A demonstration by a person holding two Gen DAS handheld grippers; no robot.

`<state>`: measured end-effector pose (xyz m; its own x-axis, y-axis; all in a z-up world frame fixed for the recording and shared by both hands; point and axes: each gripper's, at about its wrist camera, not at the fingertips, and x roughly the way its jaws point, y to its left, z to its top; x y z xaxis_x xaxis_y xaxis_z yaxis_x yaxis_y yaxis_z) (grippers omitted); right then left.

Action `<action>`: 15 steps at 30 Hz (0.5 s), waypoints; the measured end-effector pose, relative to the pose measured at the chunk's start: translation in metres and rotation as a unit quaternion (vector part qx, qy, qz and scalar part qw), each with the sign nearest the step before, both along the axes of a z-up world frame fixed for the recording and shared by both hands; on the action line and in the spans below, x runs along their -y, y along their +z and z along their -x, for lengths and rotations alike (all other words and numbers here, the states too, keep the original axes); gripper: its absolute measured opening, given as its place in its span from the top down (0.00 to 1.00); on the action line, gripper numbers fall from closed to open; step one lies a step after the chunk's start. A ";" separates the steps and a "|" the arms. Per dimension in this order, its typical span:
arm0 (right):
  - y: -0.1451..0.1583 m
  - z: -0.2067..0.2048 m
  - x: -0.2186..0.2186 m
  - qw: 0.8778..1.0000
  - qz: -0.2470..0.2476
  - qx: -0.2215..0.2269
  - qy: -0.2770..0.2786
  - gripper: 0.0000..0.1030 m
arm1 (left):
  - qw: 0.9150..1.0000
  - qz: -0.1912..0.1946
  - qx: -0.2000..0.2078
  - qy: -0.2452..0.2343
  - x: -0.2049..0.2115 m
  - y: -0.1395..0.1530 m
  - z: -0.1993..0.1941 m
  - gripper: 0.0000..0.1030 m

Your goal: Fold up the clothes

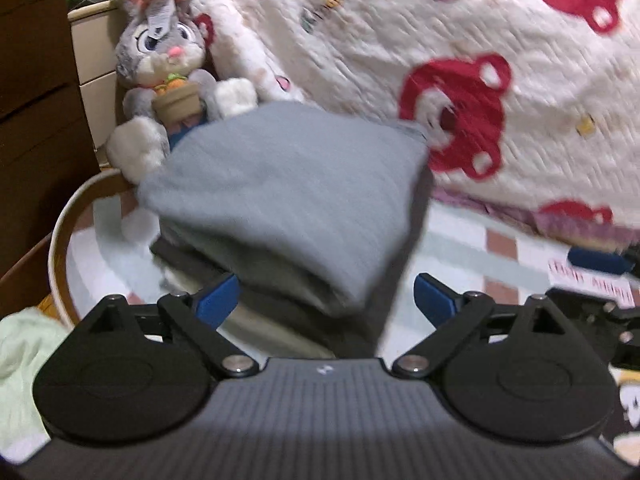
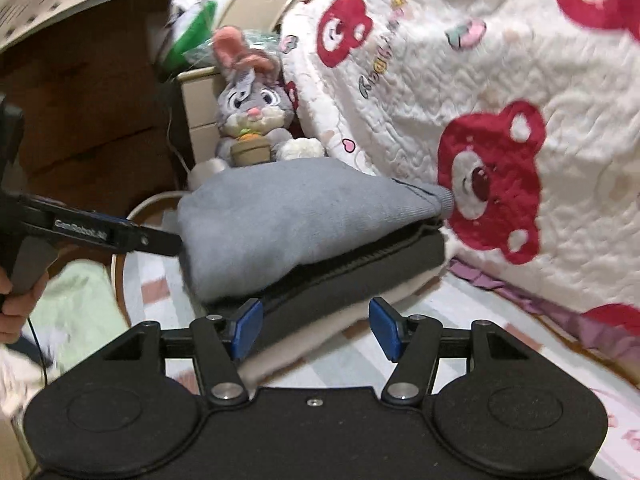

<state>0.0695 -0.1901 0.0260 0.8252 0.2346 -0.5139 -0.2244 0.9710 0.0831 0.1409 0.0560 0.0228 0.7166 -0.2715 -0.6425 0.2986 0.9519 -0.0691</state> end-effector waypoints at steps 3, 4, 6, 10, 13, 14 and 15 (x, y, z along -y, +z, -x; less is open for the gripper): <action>0.009 0.038 0.002 1.000 -0.007 0.019 -0.012 0.26 | 1.000 -0.014 -0.007 -0.004 0.014 0.004 0.035 0.05; 0.009 0.049 0.004 0.999 -0.008 0.025 -0.020 0.26 | 1.000 -0.017 -0.008 0.000 0.017 0.005 0.046 0.04; 0.008 0.064 0.004 0.999 -0.002 0.027 -0.025 0.26 | 1.000 -0.019 -0.008 0.020 0.020 0.009 0.065 0.04; 0.006 0.093 0.007 0.999 0.002 0.020 -0.049 0.26 | 0.999 -0.023 0.012 0.031 0.029 0.015 0.105 0.00; 0.007 0.117 0.005 0.997 0.012 0.017 -0.070 0.26 | 0.999 -0.035 0.029 0.026 0.038 0.020 0.134 0.00; 0.008 0.126 0.004 0.997 0.018 0.024 -0.072 0.26 | 0.998 -0.039 0.031 0.025 0.041 0.021 0.143 0.00; 0.009 0.134 0.003 0.997 0.022 0.027 -0.074 0.26 | 0.998 -0.043 0.029 0.025 0.042 0.022 0.148 0.00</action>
